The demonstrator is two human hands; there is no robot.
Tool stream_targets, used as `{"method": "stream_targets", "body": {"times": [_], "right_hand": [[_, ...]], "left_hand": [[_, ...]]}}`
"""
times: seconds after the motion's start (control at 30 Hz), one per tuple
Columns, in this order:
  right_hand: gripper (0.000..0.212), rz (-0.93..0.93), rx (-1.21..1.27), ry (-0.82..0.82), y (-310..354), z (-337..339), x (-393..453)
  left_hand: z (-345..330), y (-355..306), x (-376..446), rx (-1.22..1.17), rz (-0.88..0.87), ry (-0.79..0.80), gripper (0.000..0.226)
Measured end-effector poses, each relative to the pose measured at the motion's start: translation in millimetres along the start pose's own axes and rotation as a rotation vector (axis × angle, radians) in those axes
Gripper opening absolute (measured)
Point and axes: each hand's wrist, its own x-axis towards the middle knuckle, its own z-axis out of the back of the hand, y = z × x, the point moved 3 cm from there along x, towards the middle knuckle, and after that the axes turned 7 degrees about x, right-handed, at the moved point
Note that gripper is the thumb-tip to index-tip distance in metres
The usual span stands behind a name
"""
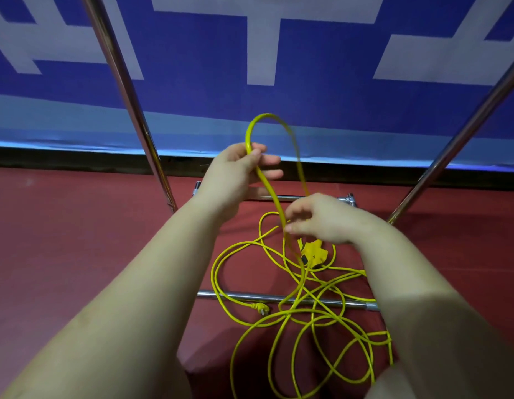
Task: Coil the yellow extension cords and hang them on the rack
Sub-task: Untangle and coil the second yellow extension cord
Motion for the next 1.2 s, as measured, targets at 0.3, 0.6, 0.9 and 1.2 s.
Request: {"method": "stream_targets", "body": {"times": [0.3,0.6,0.9,1.2], "right_hand": [[0.011,0.061,0.407,-0.087,10,9,-1],[0.007,0.088,1.178,-0.454,9,39,-3],[0.016,-0.105,0.046,0.018,-8,11,-5],[0.012,0.009,0.994,-0.301,11,33,-7]], "left_hand": [[-6,3,-3,0.078,0.034,0.107,0.014],[-23,28,-10,0.560,0.042,0.421,0.009],[-6,6,3,0.060,-0.012,-0.070,0.014],[-14,20,-13,0.541,0.123,0.532,0.035]]}}
